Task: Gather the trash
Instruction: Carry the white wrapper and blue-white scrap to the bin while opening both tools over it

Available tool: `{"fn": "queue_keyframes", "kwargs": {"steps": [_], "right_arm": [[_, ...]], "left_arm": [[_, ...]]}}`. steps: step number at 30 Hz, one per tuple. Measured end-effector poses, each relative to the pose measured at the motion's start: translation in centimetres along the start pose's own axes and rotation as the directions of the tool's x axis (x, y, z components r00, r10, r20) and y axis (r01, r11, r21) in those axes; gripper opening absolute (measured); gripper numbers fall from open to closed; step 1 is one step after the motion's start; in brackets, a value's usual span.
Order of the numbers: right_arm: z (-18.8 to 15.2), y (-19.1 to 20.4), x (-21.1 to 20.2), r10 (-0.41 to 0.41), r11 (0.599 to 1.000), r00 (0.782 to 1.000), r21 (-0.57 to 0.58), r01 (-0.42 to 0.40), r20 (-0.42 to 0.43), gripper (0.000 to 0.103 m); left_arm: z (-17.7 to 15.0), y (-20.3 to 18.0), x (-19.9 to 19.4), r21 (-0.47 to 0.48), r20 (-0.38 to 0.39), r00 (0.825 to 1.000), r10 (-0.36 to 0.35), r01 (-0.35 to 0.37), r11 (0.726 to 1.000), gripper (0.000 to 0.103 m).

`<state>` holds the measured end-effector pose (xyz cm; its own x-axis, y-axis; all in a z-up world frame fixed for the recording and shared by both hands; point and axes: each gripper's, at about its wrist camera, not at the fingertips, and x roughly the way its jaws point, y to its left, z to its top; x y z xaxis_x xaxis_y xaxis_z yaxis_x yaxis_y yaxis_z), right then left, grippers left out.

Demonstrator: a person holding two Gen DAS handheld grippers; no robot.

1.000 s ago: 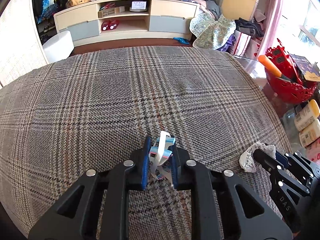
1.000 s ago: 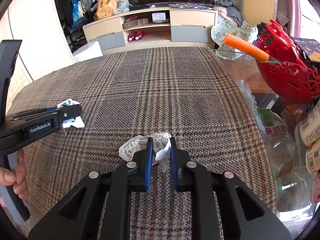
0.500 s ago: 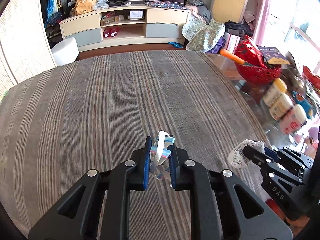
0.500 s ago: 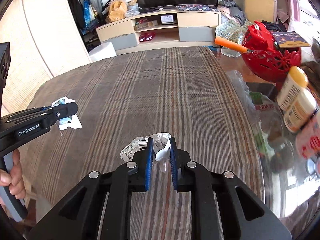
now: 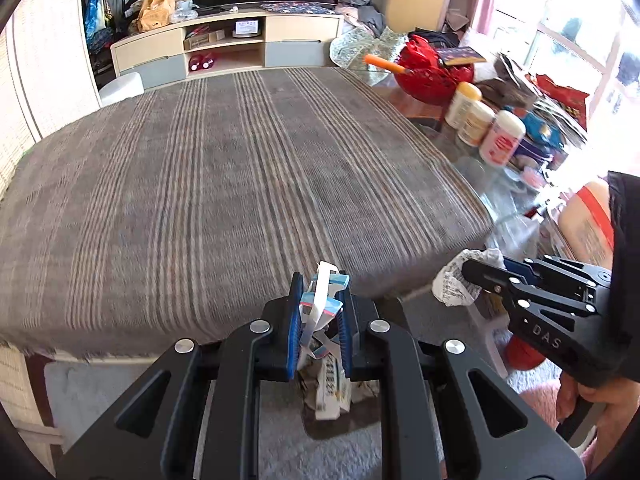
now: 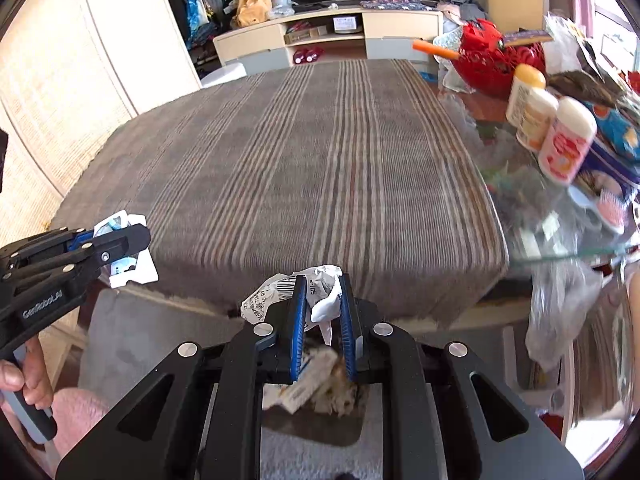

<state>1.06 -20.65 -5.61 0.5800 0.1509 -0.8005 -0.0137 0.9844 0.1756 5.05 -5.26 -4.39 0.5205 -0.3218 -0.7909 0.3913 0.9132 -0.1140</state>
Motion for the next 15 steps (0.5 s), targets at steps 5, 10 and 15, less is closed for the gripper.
{"fn": "queue_keyframes", "kwargs": {"steps": [5,10,15], "right_arm": [[-3.3,-0.2,0.1,0.005,1.0,0.999,0.017,-0.005,-0.032,0.017],[-6.4,-0.2,1.4,-0.001,1.0,0.998,0.026,0.002,-0.066,0.017],[-8.6,-0.8,4.4,-0.001,0.999,0.992,0.05,0.008,-0.125,0.017]], "left_arm": [[-4.4,-1.6,0.0,0.006,-0.023,0.999,-0.022,0.023,1.0,0.015],[-7.6,-2.0,1.7,-0.02,-0.053,0.997,-0.055,0.054,0.998,0.015],[-10.2,-2.1,5.1,-0.032,-0.089,0.992,-0.095,0.092,0.995,0.015]]}}
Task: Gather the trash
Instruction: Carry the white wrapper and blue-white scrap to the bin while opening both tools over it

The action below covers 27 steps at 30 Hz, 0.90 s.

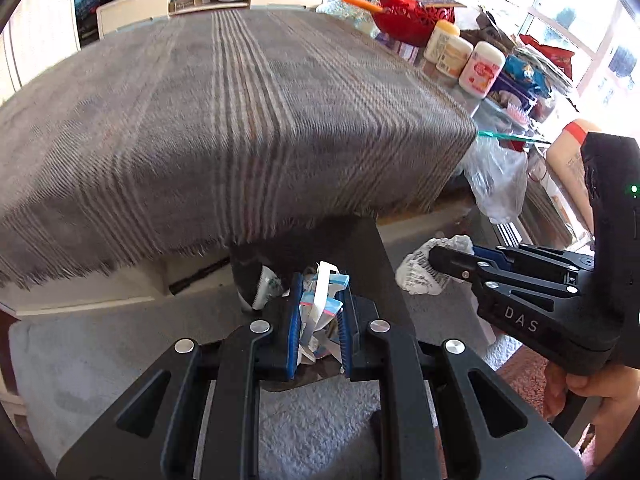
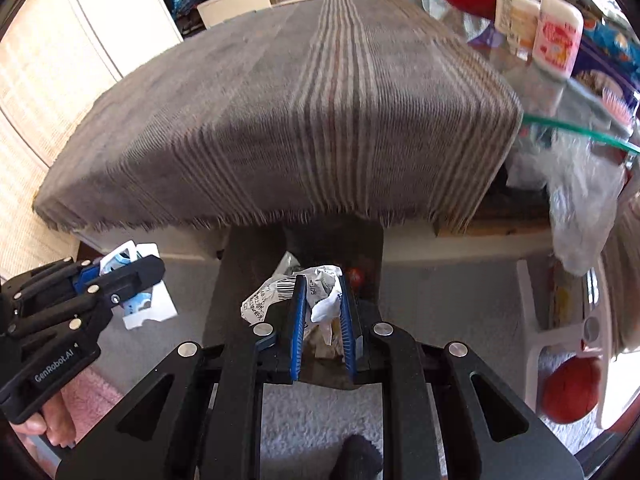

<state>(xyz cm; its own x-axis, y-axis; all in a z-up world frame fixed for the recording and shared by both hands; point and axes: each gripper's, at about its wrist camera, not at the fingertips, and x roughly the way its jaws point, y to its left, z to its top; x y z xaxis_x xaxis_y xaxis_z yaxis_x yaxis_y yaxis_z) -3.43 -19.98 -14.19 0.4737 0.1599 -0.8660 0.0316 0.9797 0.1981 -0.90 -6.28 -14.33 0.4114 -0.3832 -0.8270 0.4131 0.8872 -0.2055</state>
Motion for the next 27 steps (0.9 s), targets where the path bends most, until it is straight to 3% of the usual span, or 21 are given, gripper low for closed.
{"fn": "queue_keyframes", "kwargs": {"steps": [8,13,19,24,26,27], "right_arm": [[-1.7,-0.3,5.2,-0.016,0.999,0.998,-0.046,0.013,-0.061,0.017],[-1.9,-0.7,8.5,0.017,1.0,0.992,-0.022,-0.02,-0.123,0.018],[-1.7,-1.2,11.0,0.023,1.0,0.982,0.023,-0.019,-0.189,0.02],[-1.7,-0.9,11.4,0.01,1.0,0.98,-0.002,-0.011,-0.197,0.021],[-1.7,-1.0,11.4,-0.003,1.0,0.98,-0.005,0.002,-0.198,0.027],[-1.7,-1.3,11.5,-0.007,1.0,0.98,0.001,0.007,-0.199,0.039]], "left_arm": [[-1.8,2.4,6.7,-0.042,-0.098,0.993,-0.072,0.068,0.997,0.015],[-2.0,3.7,9.9,-0.075,-0.149,0.985,-0.091,0.08,0.994,0.015],[-1.6,4.4,11.6,-0.111,-0.153,0.983,-0.104,0.087,0.99,0.016],[-1.5,4.4,12.4,-0.107,-0.167,0.981,-0.101,0.083,0.991,0.018],[-1.5,4.3,12.6,-0.104,-0.172,0.98,-0.101,0.084,0.991,0.027],[-1.5,4.4,12.5,-0.1,-0.17,0.981,-0.095,0.078,0.992,0.033]]}}
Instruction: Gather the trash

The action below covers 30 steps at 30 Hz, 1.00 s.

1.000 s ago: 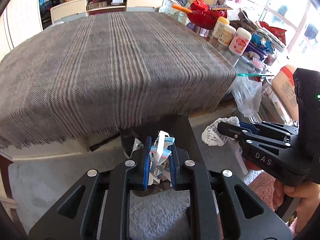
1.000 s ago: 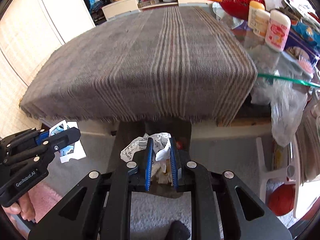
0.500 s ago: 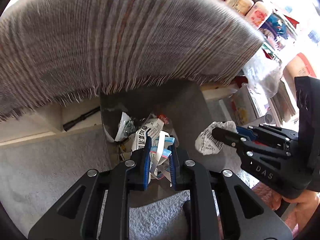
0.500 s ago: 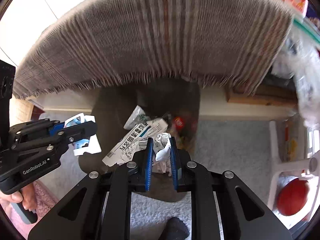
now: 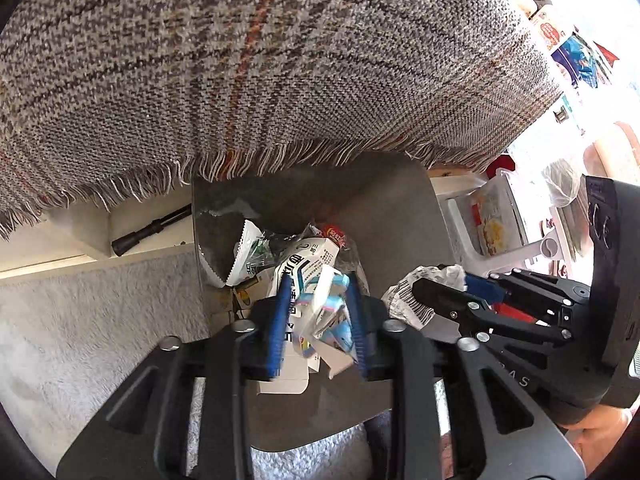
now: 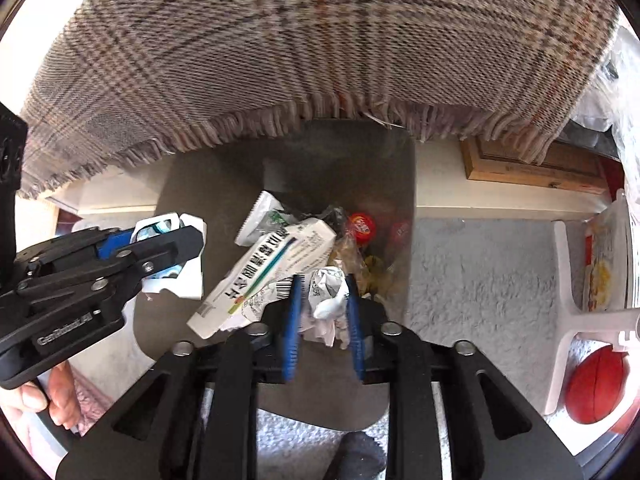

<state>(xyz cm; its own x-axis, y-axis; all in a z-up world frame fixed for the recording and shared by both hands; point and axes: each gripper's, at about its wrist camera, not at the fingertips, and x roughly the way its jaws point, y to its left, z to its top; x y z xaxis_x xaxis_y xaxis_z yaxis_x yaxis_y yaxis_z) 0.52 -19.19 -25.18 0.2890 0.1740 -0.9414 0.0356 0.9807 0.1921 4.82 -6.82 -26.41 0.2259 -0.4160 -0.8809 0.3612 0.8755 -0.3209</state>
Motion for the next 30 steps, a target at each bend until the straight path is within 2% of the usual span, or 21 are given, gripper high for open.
{"fn": "queue_keyframes", "kwargs": {"steps": [1,5,7,8,10,12,16,20,24,29,30], "right_arm": [[0.0,-0.3,0.0,-0.001,1.0,1.0,0.01,0.001,0.0,0.052],[0.0,-0.9,-0.5,0.011,1.0,1.0,0.023,-0.011,0.021,0.063],[0.0,-0.7,-1.0,-0.014,1.0,0.999,0.005,0.014,0.029,0.082],[0.0,-0.5,-1.1,-0.03,1.0,0.999,-0.007,0.03,0.035,0.085],[-0.1,-0.1,-2.0,-0.039,0.999,0.998,-0.029,0.04,0.055,0.091],[-0.2,0.2,-3.0,-0.04,0.998,0.996,-0.042,0.043,0.079,0.092],[-0.6,0.8,-5.0,-0.059,0.996,0.99,-0.061,0.068,0.125,0.099],[-0.9,0.9,-7.2,-0.046,0.997,0.984,-0.06,0.057,0.171,0.099],[-1.4,1.4,-10.7,-0.008,0.999,0.969,-0.049,0.021,0.247,0.1],[-1.8,2.6,-15.5,0.021,0.998,0.936,-0.056,-0.001,0.351,0.1],[-1.8,2.8,-16.8,0.029,0.998,0.924,-0.064,-0.005,0.382,0.1]], "left_arm": [[0.0,0.1,-0.1,-0.001,0.005,1.0,0.008,-0.008,1.0,0.037],[0.1,0.6,-0.6,-0.025,0.009,1.0,0.012,-0.012,1.0,0.051],[0.2,0.6,-1.2,-0.023,0.021,1.0,0.019,-0.019,1.0,0.06],[0.2,0.6,-1.7,-0.024,0.031,0.999,0.027,-0.026,0.999,0.063],[0.0,0.6,-2.8,-0.034,0.058,0.997,0.044,-0.043,0.999,0.075],[-0.1,0.6,-3.9,-0.041,0.082,0.995,0.056,-0.053,0.998,0.082],[-0.5,0.4,-7.3,-0.043,0.153,0.985,0.073,-0.067,0.997,0.094],[-1.3,0.5,-10.1,-0.046,0.195,0.977,0.084,-0.076,0.996,0.095],[-1.9,0.6,-13.0,-0.067,0.228,0.968,0.102,-0.089,0.994,0.095],[-2.1,-0.7,-18.7,-0.049,0.335,0.933,0.13,-0.121,0.991,0.095],[-2.1,-0.9,-19.8,-0.048,0.352,0.925,0.142,-0.133,0.99,0.095]]}}
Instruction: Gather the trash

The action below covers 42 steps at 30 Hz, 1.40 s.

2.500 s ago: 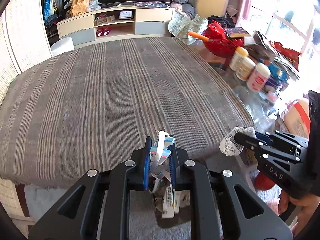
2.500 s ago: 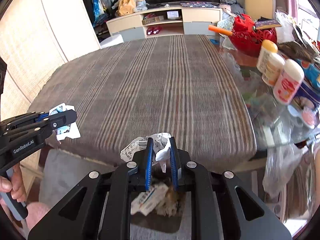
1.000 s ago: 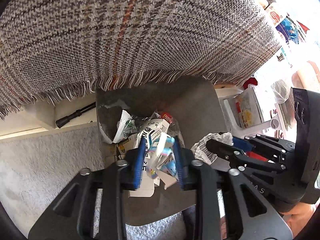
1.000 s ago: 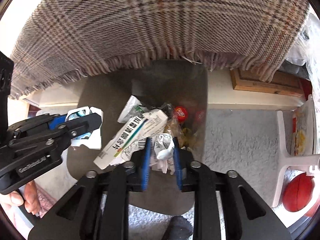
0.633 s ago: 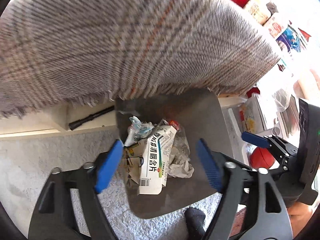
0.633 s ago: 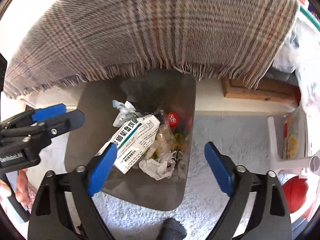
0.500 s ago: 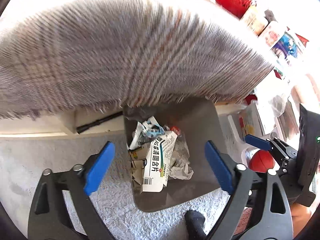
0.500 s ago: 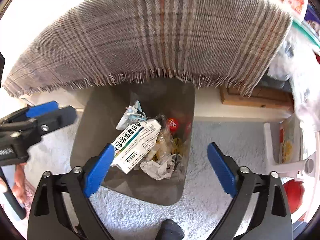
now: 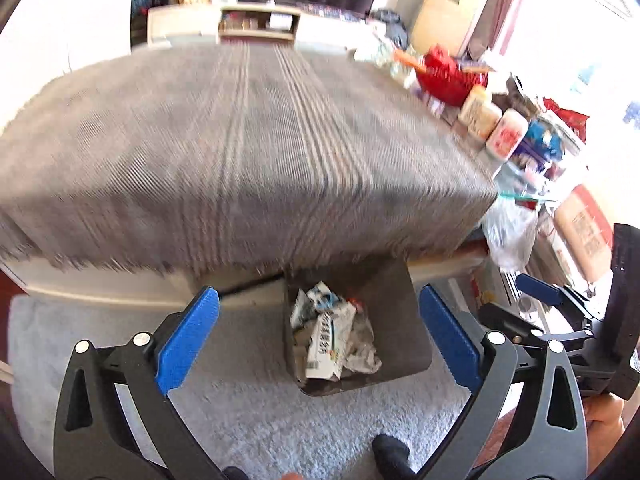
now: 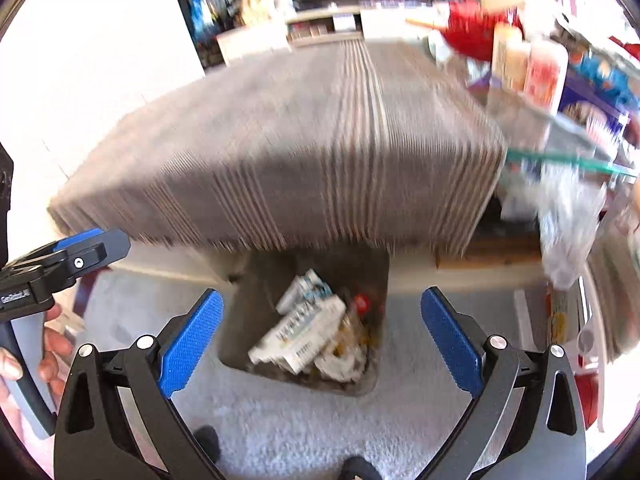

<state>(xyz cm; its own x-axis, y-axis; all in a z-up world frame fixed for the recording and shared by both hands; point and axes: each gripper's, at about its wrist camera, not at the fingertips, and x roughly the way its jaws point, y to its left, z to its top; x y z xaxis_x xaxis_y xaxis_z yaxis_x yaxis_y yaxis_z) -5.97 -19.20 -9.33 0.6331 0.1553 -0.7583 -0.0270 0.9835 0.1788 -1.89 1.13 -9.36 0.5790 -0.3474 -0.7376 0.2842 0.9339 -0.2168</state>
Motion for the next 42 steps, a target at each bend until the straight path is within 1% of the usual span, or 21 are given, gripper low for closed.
{"fn": "queue_keyframes", "kwargs": {"steps": [3,5,7,10,12,14,17,21,24,27,30,34,35,37,38,39,41,42], "right_arm": [[0.9,0.5,-2.5,-0.029,0.999,0.998,-0.033,0.031,0.064,0.1],[1.5,0.4,-4.2,-0.043,0.998,0.993,-0.035,0.048,0.111,0.1],[2.3,0.3,-5.8,-0.042,0.998,0.986,-0.029,0.047,0.159,0.1],[3.8,0.4,-7.6,-0.059,0.998,0.974,-0.023,0.066,0.217,0.1],[5.1,0.4,-8.8,-0.071,0.997,0.966,-0.005,0.075,0.248,0.1],[6.0,0.5,-9.7,-0.063,0.998,0.962,0.0,0.065,0.267,0.1],[7.6,1.1,-11.1,-0.079,0.996,0.948,-0.008,0.086,0.308,0.1],[9.3,2.0,-12.7,-0.081,0.996,0.931,-0.016,0.092,0.356,0.1],[9.5,2.2,-13.1,-0.085,0.995,0.915,-0.012,0.098,0.394,0.1],[9.0,2.5,-13.0,-0.092,0.995,0.905,-0.002,0.101,0.415,0.1],[8.4,3.0,-12.7,-0.101,0.992,0.904,-0.024,0.122,0.415,0.1],[7.9,3.6,-12.7,-0.121,0.986,0.897,-0.05,0.157,0.425,0.1],[7.8,3.7,-12.5,-0.127,0.985,0.898,-0.05,0.163,0.421,0.1],[7.6,3.7,-12.3,-0.136,0.985,0.904,-0.043,0.167,0.405,0.1],[7.6,3.7,-12.2,-0.135,0.986,0.907,-0.035,0.163,0.399,0.1],[7.5,3.6,-12.3,-0.135,0.987,0.908,-0.027,0.159,0.397,0.1],[7.4,3.5,-12.3,-0.144,0.986,0.907,-0.023,0.166,0.397,0.1],[7.4,3.4,-12.3,-0.151,0.985,0.906,-0.021,0.173,0.396,0.1]], "left_arm": [[0.9,-0.1,-2.7,0.011,0.056,0.997,0.049,-0.05,0.999,0.095],[1.5,0.0,-4.3,0.007,0.088,0.994,0.067,-0.068,0.998,0.095],[2.2,-0.1,-5.7,0.01,0.124,0.988,0.091,-0.093,0.996,0.095],[3.0,-0.5,-7.3,0.007,0.163,0.981,0.102,-0.104,0.995,0.095],[3.9,-0.8,-8.5,0.008,0.192,0.974,0.116,-0.12,0.993,0.095],[4.7,-1.0,-9.7,0.007,0.226,0.966,0.127,-0.132,0.991,0.095],[6.0,-1.4,-11.1,0.021,0.264,0.953,0.148,-0.16,0.987,0.095],[7.2,-2.2,-12.3,0.04,0.319,0.933,0.167,-0.19,0.981,0.095],[7.3,-2.3,-12.8,0.038,0.353,0.92,0.173,-0.198,0.979,0.095],[6.7,-2.3,-12.7,0.043,0.374,0.908,0.191,-0.223,0.974,0.095],[6.1,-2.3,-12.8,0.054,0.391,0.899,0.196,-0.235,0.971,0.095],[5.3,-1.7,-12.7,0.029,0.37,0.912,0.175,-0.199,0.98,0.095],[5.1,-1.6,-12.6,0.021,0.363,0.916,0.174,-0.195,0.981,0.095],[4.8,-1.7,-12.5,0.033,0.367,0.914,0.173,-0.198,0.98,0.095],[4.7,-1.9,-12.4,0.041,0.377,0.906,0.19,-0.221,0.974,0.095],[4.6,-1.8,-12.5,0.04,0.381,0.903,0.197,-0.229,0.973,0.095],[4.7,-1.4,-12.5,0.023,0.38,0.906,0.186,-0.21,0.977,0.095],[4.7,-1.2,-12.4,0.013,0.369,0.911,0.186,-0.205,0.979,0.095]]}}
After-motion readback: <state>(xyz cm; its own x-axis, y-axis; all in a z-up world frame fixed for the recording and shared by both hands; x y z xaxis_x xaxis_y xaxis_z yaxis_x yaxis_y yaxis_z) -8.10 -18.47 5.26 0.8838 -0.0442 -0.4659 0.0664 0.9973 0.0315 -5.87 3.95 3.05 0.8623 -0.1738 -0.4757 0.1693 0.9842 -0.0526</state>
